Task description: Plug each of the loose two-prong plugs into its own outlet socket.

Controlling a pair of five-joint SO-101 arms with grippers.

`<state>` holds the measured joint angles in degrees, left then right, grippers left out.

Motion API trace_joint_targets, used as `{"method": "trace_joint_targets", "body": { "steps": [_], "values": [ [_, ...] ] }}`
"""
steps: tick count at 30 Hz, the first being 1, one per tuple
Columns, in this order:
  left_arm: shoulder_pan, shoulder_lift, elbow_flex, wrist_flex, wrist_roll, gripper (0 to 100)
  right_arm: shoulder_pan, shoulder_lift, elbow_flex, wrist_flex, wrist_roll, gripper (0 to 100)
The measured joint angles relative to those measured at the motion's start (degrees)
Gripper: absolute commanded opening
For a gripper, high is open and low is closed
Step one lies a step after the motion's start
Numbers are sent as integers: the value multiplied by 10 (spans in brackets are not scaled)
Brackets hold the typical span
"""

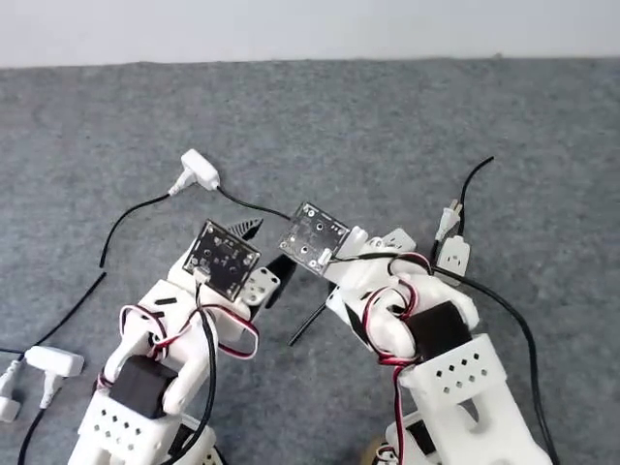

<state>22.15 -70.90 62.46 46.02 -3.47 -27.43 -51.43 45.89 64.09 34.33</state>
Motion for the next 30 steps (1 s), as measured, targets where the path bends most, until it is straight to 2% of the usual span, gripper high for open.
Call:
{"method": "trace_joint_targets", "body": {
  "steps": [10,14,22,30],
  "values": [
    [11,-1,-19,18,0,188,1,0,-12,0,0,8],
    [11,-2,-19,18,0,189,-31,0,-15,0,0,8],
    [11,-2,-19,18,-1,189,-41,0,-17,1,0,8],
    [10,-2,3,5,-2,189,-55,0,-70,45,1,8]
  ]
}}
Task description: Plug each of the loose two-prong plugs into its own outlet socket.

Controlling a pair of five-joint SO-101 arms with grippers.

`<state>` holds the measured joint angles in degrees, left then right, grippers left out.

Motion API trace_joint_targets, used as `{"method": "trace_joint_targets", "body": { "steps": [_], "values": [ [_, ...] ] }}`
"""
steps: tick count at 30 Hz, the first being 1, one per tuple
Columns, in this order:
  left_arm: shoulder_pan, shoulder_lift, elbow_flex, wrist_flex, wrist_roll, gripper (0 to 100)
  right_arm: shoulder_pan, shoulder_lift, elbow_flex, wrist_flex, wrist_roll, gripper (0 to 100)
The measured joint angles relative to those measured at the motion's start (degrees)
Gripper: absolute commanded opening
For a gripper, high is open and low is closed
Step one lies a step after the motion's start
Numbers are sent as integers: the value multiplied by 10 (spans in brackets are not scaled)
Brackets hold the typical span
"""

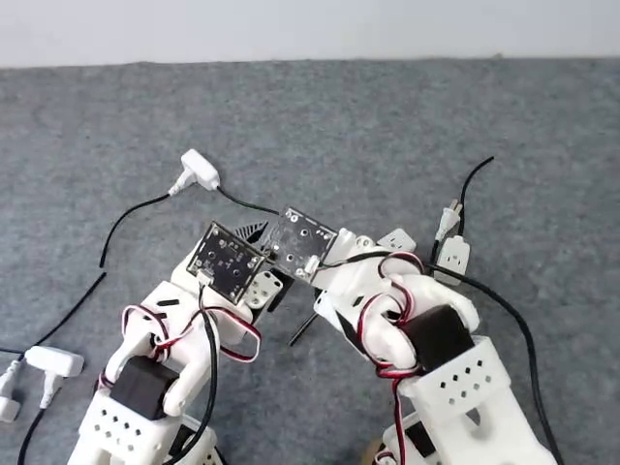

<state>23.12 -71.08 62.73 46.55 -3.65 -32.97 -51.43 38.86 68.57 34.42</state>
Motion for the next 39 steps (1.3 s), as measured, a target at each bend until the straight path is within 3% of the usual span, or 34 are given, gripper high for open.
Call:
{"method": "trace_joint_targets", "body": {
  "steps": [39],
  "values": [
    [23,-14,-55,57,-4,187,-5,0,-1,4,1,8]
  ]
}}
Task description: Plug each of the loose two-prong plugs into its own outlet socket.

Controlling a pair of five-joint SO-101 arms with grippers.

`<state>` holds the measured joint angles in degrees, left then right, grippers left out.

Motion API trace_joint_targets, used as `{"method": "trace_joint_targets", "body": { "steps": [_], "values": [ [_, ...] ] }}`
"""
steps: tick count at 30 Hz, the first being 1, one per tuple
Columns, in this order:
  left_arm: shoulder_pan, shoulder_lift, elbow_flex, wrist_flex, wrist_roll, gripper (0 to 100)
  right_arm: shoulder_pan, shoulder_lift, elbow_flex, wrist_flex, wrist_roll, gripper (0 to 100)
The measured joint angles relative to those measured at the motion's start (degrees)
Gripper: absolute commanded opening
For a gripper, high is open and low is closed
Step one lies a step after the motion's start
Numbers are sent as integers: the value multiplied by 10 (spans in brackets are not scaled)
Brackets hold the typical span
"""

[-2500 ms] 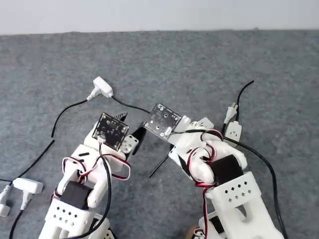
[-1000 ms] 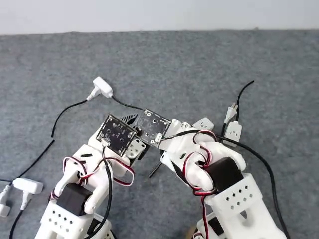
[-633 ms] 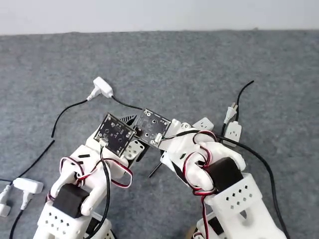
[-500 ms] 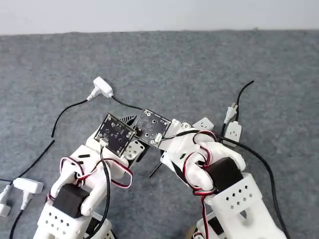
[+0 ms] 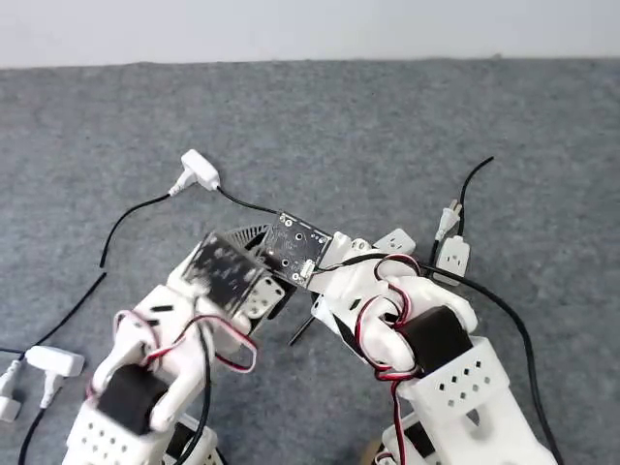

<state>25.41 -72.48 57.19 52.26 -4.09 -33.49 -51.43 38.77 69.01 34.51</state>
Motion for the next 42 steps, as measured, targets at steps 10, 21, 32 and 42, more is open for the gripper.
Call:
{"method": "trace_joint_targets", "body": {
  "steps": [10,21,32,42],
  "values": [
    [3,-135,18,25,0,187,0,0,0,0,-2,8],
    [26,-148,54,19,0,188,-22,0,-30,34,-9,8],
    [31,-148,54,19,0,188,-22,0,-33,50,-9,8],
    [9,-148,91,-10,0,188,-56,-1,-95,120,-9,8]
  ]
}}
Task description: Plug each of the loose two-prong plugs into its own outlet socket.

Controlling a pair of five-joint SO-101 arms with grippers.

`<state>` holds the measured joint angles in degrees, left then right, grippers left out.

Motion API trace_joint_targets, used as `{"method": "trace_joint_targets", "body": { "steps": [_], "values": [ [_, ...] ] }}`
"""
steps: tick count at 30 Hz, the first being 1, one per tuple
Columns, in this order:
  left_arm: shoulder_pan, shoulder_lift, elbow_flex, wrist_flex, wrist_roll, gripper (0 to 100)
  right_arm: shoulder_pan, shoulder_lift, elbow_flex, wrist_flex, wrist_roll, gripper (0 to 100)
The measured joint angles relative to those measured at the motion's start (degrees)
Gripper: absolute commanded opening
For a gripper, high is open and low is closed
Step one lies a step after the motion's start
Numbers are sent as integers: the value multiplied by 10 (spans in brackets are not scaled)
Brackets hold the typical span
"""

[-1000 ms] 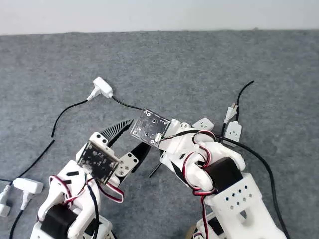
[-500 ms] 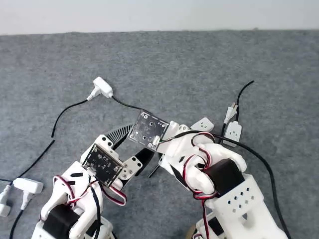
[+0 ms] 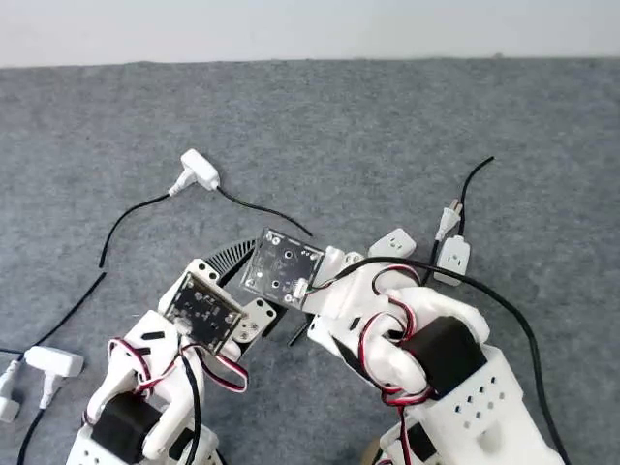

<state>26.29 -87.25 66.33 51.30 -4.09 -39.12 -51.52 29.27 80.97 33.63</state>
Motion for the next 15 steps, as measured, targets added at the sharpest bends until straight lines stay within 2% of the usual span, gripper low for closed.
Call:
{"method": "trace_joint_targets", "body": {
  "steps": [10,15],
  "values": [
    [-1,-1,14,0,0,188,1,-30,2,-3,0,8],
    [0,-1,-33,31,0,188,7,-32,18,-24,0,8]
  ]
}}
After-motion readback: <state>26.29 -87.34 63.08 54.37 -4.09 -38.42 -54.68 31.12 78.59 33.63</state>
